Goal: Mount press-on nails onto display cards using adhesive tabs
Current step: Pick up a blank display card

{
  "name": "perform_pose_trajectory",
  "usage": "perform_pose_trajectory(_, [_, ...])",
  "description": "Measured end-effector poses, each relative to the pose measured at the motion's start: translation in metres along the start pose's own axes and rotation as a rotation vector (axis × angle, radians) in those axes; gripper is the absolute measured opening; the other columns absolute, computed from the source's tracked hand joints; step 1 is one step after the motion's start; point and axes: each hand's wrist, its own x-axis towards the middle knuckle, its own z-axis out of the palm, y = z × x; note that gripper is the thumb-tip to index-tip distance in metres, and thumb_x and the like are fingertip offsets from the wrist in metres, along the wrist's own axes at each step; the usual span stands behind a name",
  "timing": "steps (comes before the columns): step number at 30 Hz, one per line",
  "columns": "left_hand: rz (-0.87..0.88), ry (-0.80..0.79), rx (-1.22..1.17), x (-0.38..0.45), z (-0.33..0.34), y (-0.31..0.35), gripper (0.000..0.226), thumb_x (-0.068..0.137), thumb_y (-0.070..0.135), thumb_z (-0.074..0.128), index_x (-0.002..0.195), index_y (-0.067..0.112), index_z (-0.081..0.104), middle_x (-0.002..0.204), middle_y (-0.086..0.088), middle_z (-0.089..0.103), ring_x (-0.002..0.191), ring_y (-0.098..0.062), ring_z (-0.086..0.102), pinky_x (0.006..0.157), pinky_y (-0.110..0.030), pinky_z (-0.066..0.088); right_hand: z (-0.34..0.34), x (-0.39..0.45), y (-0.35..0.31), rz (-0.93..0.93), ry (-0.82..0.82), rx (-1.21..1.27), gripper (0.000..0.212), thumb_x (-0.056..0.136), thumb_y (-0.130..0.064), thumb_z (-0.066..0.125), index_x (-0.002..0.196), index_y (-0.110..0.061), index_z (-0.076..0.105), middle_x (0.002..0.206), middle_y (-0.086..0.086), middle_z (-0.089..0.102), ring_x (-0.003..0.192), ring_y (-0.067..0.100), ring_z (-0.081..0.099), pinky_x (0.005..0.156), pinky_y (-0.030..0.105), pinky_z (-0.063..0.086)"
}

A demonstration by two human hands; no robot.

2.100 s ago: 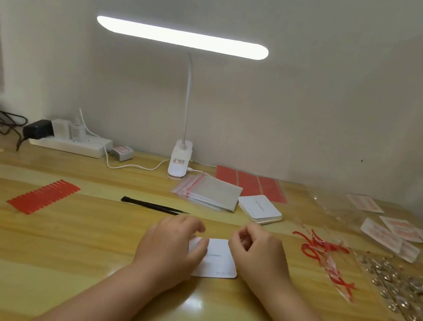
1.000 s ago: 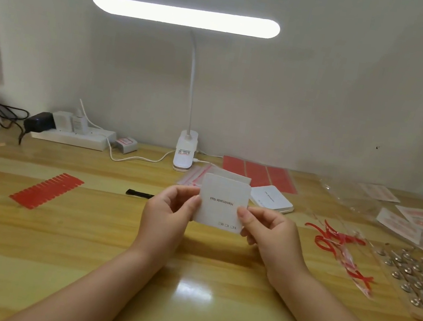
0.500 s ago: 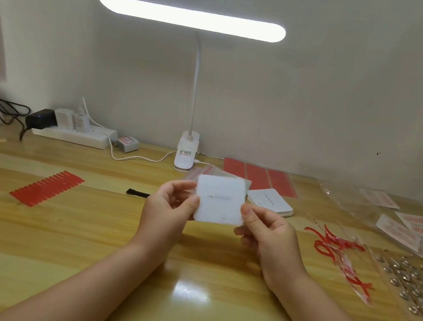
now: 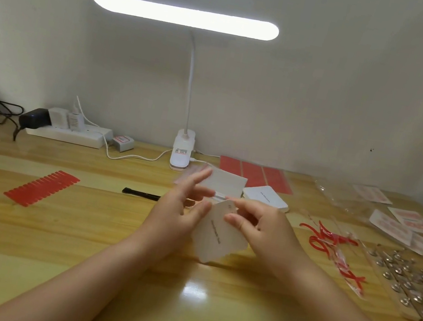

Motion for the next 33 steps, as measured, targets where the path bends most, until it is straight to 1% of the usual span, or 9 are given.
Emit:
perform_pose_trajectory(2, [0.03,0.028,0.065,0.004,-0.001,0.0,0.034,0.092,0.005,0.061,0.102,0.036,0.068,0.091,0.016,0.071,0.085,0.002,0.063,0.072,-0.016,0.048,0.004,-0.001,0.0,0.013,0.08,0.05,0.025,0.089,-0.026,0.067,0.115,-0.025,0.068,0.09,-0.013,0.067,0.08,0.0,0.057,0.067,0.012,0.042])
perform_pose_trajectory(4, [-0.047,0.15,-0.08,0.008,-0.002,0.001,0.026,0.09,0.003,0.063,0.088,0.029,0.069,0.082,0.013,0.072,0.078,0.001,0.064,0.067,-0.013,0.048,0.005,-0.001,0.001,0.109,0.118,0.176,0.026,0.088,-0.032,0.068,0.114,-0.027,0.064,0.097,-0.012,0.067,0.082,0.002,0.06,0.068,0.014,0.045])
perform_pose_trajectory(9, [-0.111,0.227,-0.22,0.01,-0.003,-0.002,0.024,0.087,0.006,0.068,0.098,0.025,0.06,0.083,0.0,0.071,0.076,-0.004,0.065,0.065,-0.014,0.049,0.008,0.0,0.003,0.21,0.134,0.442,0.022,0.092,-0.015,0.065,0.114,-0.014,0.063,0.091,0.008,0.074,0.086,0.022,0.07,0.073,0.033,0.058])
perform_pose_trajectory(15, [-0.211,0.126,0.166,0.004,0.0,-0.011,0.039,0.083,0.014,0.066,0.114,0.026,0.045,0.081,0.002,0.064,0.071,-0.008,0.061,0.06,-0.018,0.047,0.019,0.0,0.021,0.232,0.203,0.132,0.022,0.082,-0.027,0.076,0.096,-0.031,0.059,0.074,0.0,0.066,0.072,0.011,0.063,0.065,0.02,0.049])
perform_pose_trajectory(18, [-0.253,0.061,0.38,-0.003,0.003,-0.018,0.048,0.081,0.03,0.069,0.119,0.027,0.039,0.077,0.008,0.061,0.074,-0.005,0.06,0.067,-0.028,0.05,0.029,0.002,0.025,0.21,0.182,0.033,0.025,0.083,-0.026,0.075,0.105,-0.027,0.063,0.08,-0.008,0.06,0.071,0.004,0.055,0.063,0.01,0.041])
perform_pose_trajectory(23, [-0.297,-0.01,0.632,-0.001,-0.001,-0.021,0.055,0.081,0.042,0.068,0.126,0.027,0.039,0.084,0.016,0.059,0.095,-0.013,0.058,0.084,-0.037,0.05,0.036,0.006,0.032,0.201,0.07,-0.302,0.03,0.083,-0.034,0.073,0.109,-0.019,0.067,0.105,-0.005,0.051,0.111,0.014,0.044,0.092,0.022,0.036])
perform_pose_trajectory(25, [-0.288,-0.03,0.713,-0.001,0.0,-0.019,0.056,0.082,0.044,0.068,0.127,0.026,0.04,0.091,0.015,0.059,0.1,-0.015,0.055,0.085,-0.036,0.047,0.036,0.005,0.031,0.181,0.057,-0.34,0.028,0.084,-0.035,0.072,0.108,-0.021,0.068,0.104,-0.008,0.046,0.114,0.014,0.038,0.092,0.021,0.03])
perform_pose_trajectory(29, [-0.216,-0.006,0.715,-0.001,-0.001,-0.009,0.045,0.088,0.041,0.063,0.125,0.025,0.044,0.104,0.01,0.059,0.104,-0.017,0.054,0.087,-0.036,0.046,0.034,0.003,0.021,0.055,0.18,-0.211,0.02,0.084,-0.033,0.072,0.097,-0.018,0.072,0.096,-0.003,0.054,0.103,0.016,0.048,0.088,0.025,0.035])
perform_pose_trajectory(33, [-0.141,0.317,0.411,0.03,-0.055,0.018,0.023,0.092,0.035,0.058,0.111,0.025,0.053,0.088,0.014,0.06,0.08,-0.006,0.059,0.065,-0.029,0.049,0.033,0.0,0.002,-0.054,0.279,-0.093,0.036,0.093,-0.058,0.047,0.088,-0.026,0.062,0.089,-0.01,0.056,0.093,0.011,0.051,0.083,0.024,0.038])
